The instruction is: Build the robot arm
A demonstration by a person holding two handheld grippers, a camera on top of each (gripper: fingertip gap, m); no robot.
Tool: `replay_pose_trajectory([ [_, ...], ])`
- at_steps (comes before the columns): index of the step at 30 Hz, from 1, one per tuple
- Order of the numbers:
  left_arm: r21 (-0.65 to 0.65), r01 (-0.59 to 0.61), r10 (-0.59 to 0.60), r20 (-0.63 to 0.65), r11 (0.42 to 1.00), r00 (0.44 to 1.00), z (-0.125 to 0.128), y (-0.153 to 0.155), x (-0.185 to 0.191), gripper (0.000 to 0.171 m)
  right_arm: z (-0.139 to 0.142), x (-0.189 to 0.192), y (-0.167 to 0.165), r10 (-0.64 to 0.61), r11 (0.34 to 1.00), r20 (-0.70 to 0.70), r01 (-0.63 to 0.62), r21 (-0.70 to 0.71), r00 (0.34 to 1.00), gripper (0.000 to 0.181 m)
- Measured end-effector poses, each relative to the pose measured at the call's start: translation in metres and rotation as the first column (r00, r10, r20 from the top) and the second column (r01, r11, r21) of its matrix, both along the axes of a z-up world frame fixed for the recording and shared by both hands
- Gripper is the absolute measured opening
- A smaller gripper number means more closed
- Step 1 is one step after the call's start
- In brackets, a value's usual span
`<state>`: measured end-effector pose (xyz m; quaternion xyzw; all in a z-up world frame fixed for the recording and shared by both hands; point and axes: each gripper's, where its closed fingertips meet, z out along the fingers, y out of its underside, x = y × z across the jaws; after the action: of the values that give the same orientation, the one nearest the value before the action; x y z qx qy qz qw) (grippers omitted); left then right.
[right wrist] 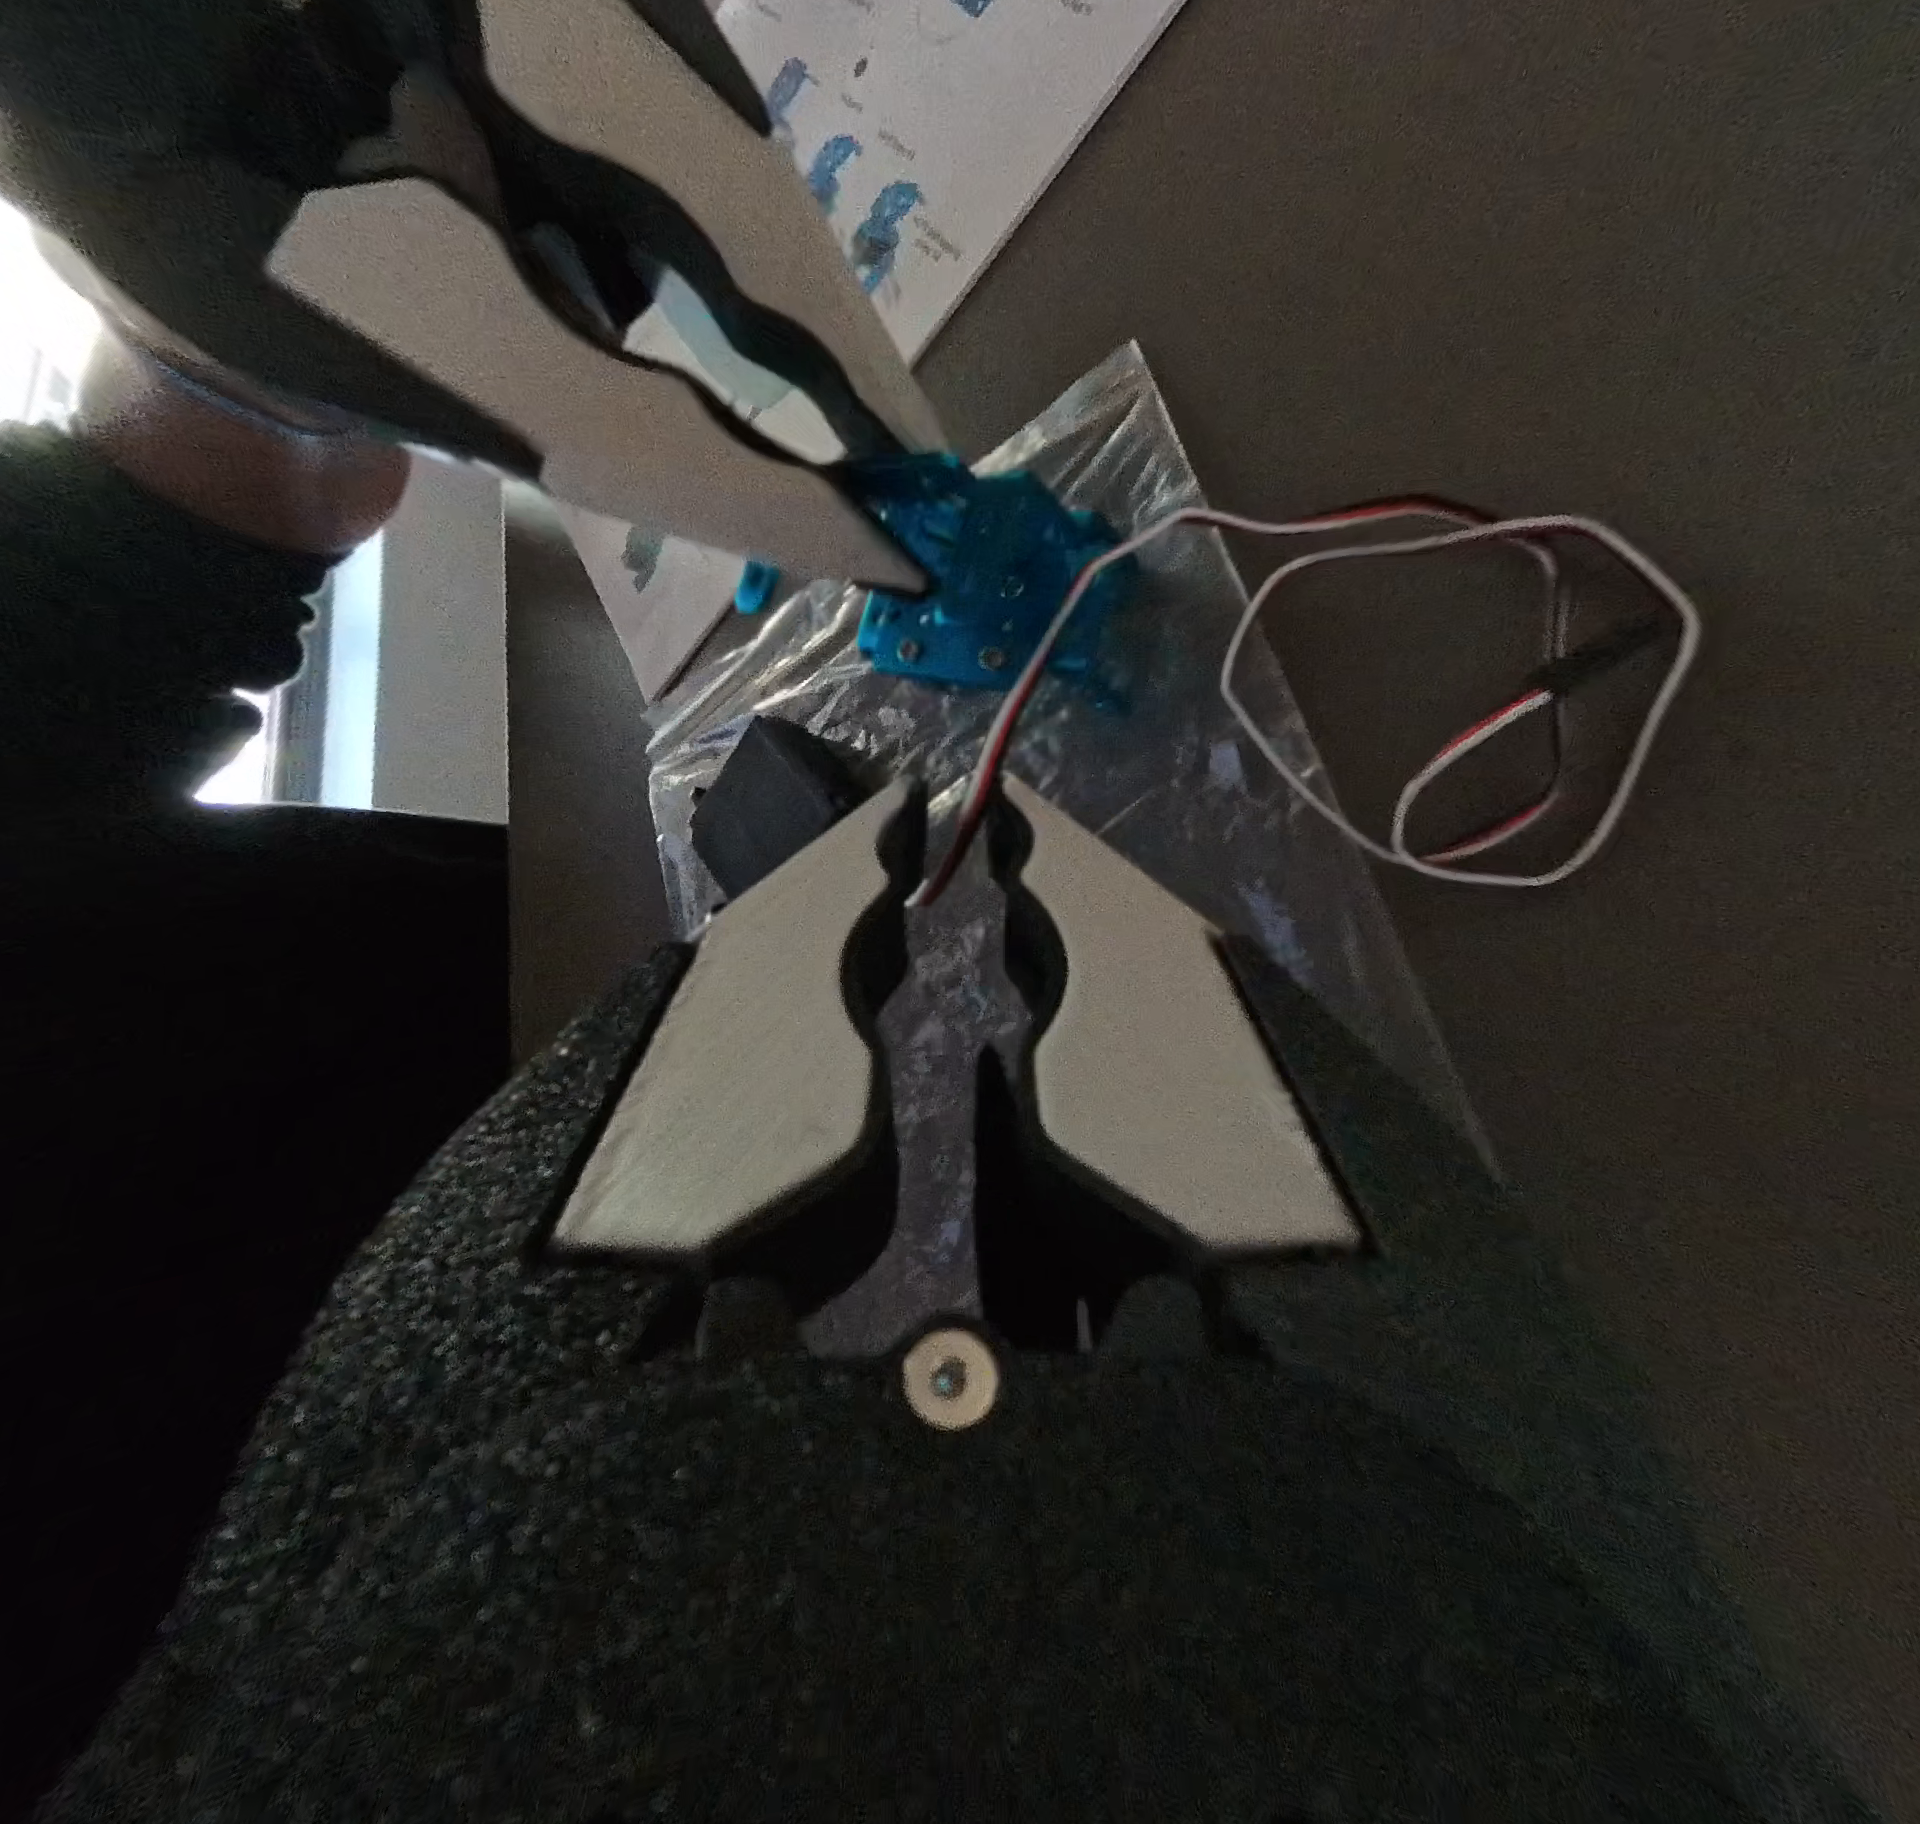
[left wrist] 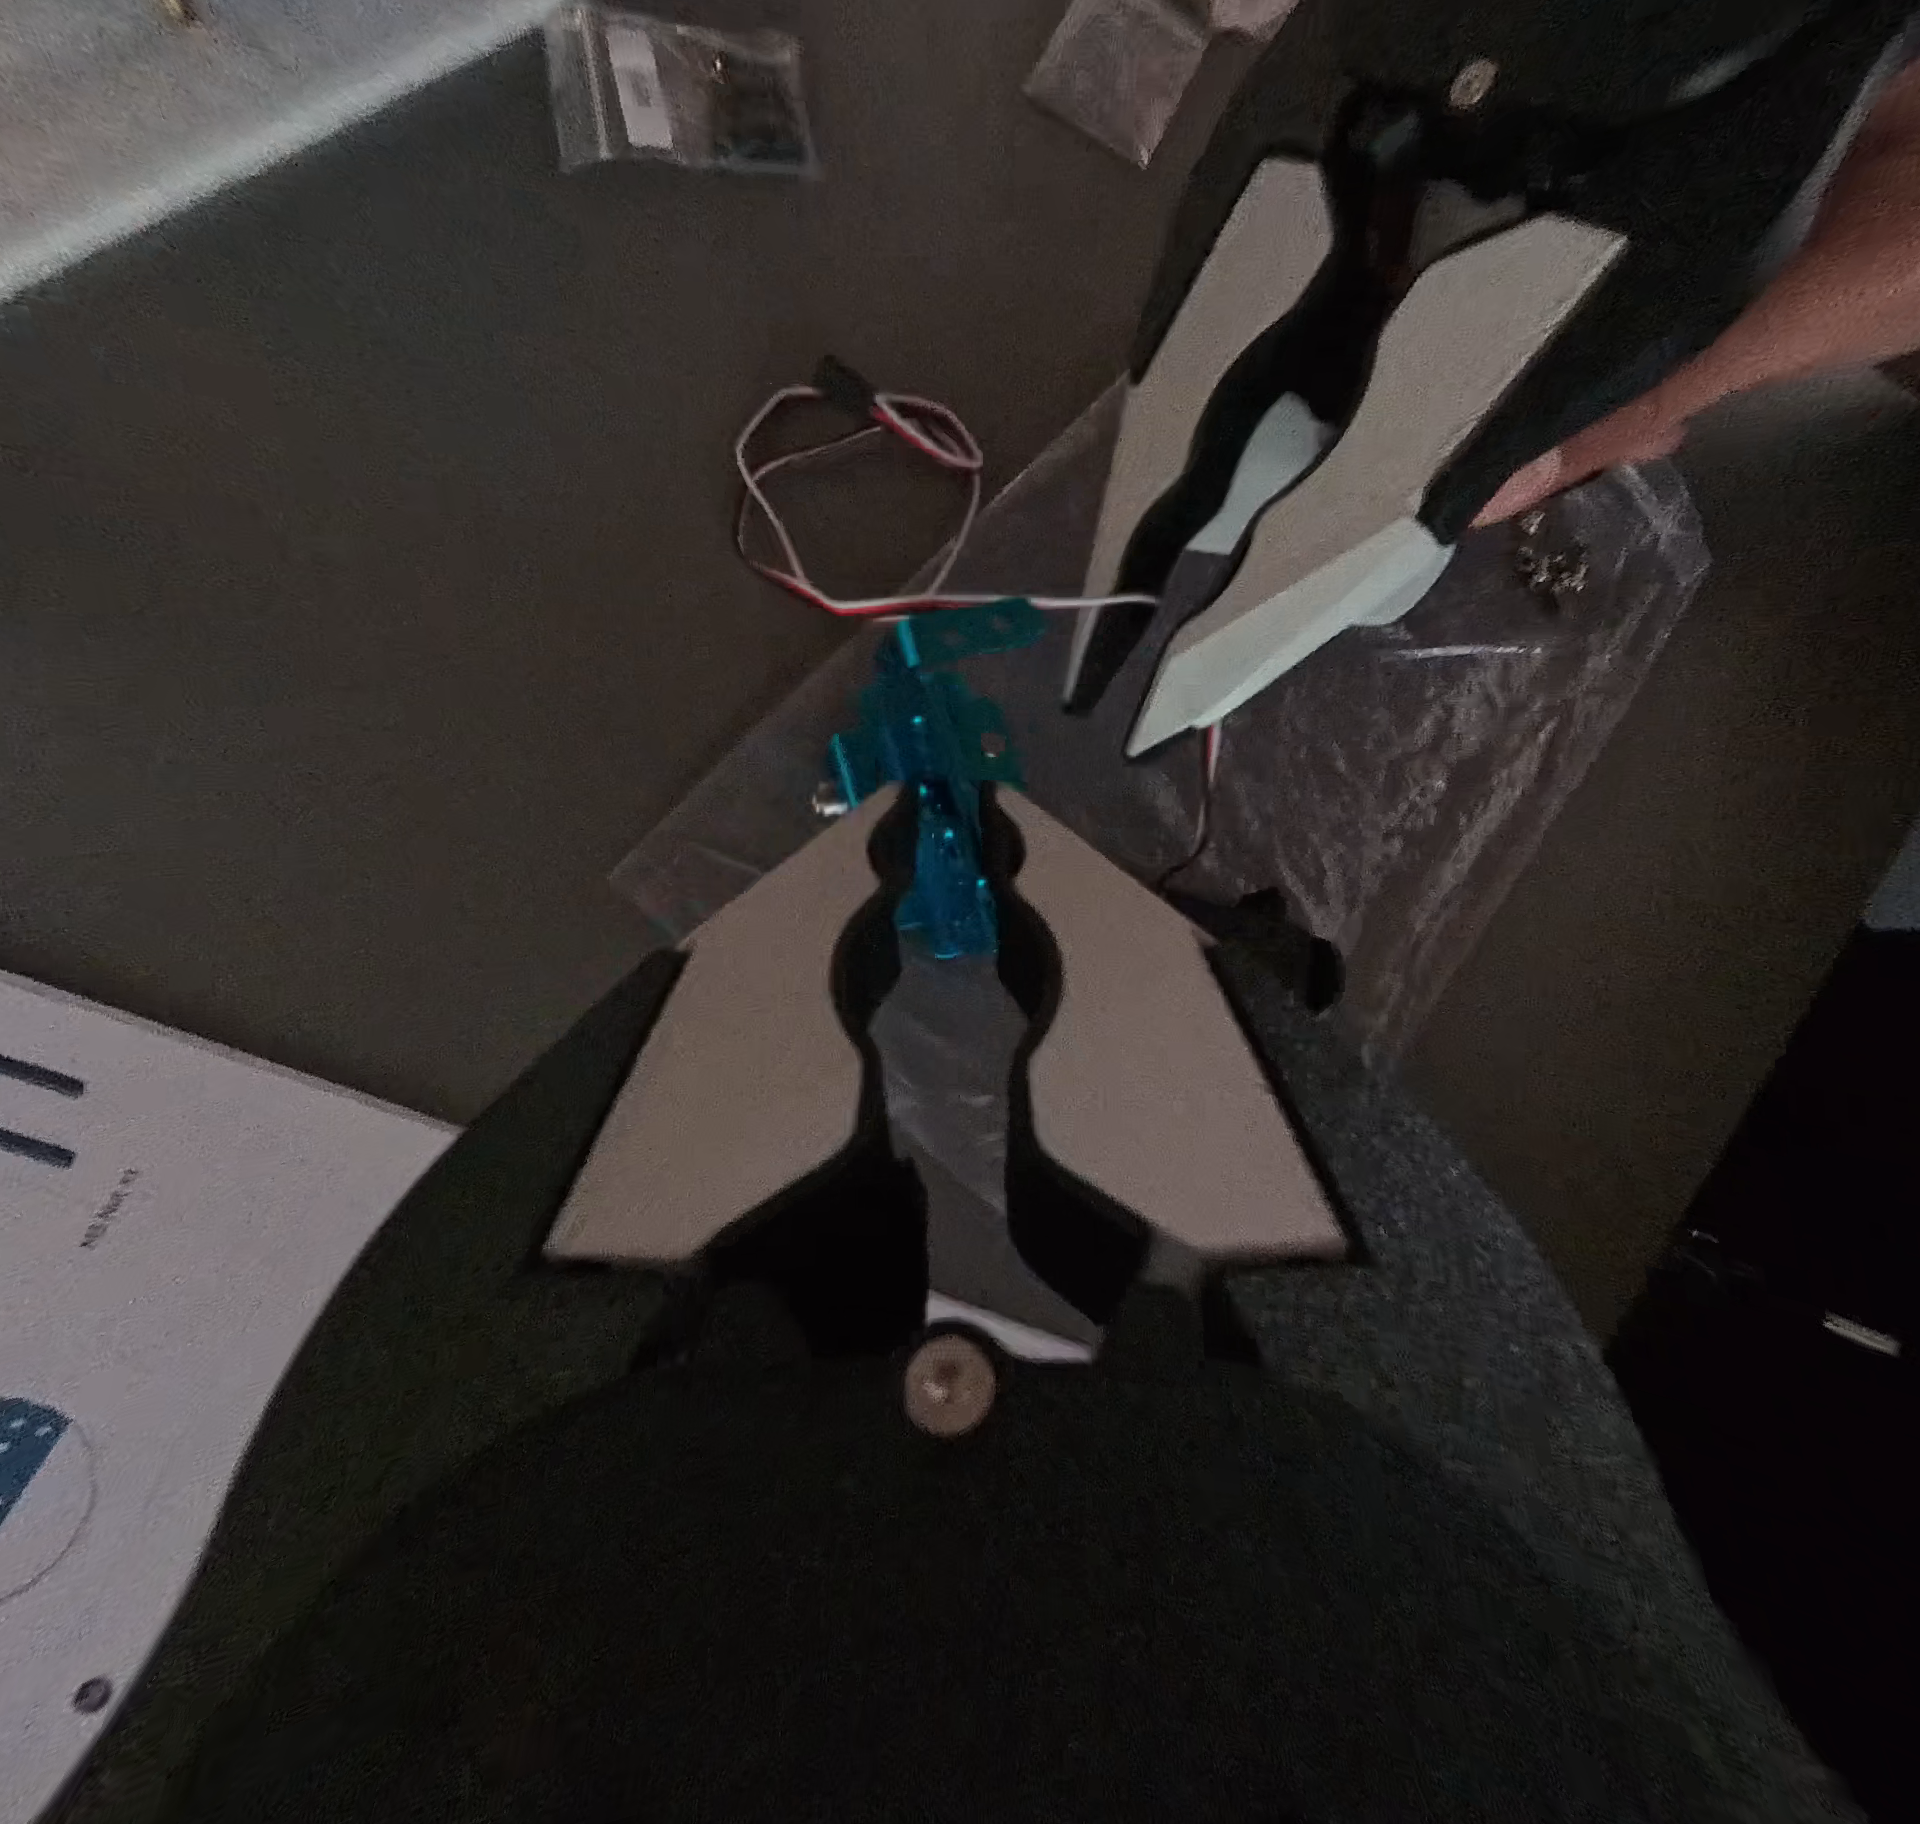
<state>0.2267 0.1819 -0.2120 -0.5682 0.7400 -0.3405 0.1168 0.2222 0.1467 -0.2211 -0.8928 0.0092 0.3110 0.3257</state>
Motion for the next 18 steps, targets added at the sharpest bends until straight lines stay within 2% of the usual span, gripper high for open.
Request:
replay_pose_trajectory([
  [2, 0.038, 0.003, -0.003, -0.013, 0.999, 1.000, 0.000, 0.008, 0.000, 0.002, 0.004, 0.007, -0.010, 0.010, 1.000, 0.029, -0.010, 0.011, 1.000, 0.001],
  [4, -0.015, -0.003, 0.003, -0.039, 1.000, 0.999, 0.005, 0.012, -0.002, 0.001, 0.011, 0.019, -0.022, -0.008, 1.000, 0.034, 0.007, 0.027, 0.999, 0.000],
  [8, -0.251, -0.049, 0.032, -0.071, 0.967, 0.997, 0.030, 0.013, -0.003, 0.001, 0.020, 0.045, -0.043, -0.069, 0.997, 0.018, 0.068, 0.041, 0.997, 0.000],
  [12, -0.481, -0.073, 0.015, -0.123, 0.874, 0.992, 0.044, -0.004, -0.005, 0.001, 0.009, 0.075, -0.053, -0.141, 0.990, 0.028, 0.141, 0.014, 0.990, 0.002],
  [15, -0.582, -0.077, -0.035, -0.179, 0.809, 0.983, 0.036, -0.019, -0.004, 0.001, 0.001, 0.100, -0.059, -0.199, 0.979, 0.085, 0.202, -0.019, 0.976, 0.029],
  [18, -0.647, -0.081, -0.102, -0.240, 0.758, 0.965, 0.022, -0.037, -0.007, 0.001, 0.011, 0.131, -0.063, -0.269, 0.963, 0.172, 0.269, 0.026, 0.948, 0.049],
])
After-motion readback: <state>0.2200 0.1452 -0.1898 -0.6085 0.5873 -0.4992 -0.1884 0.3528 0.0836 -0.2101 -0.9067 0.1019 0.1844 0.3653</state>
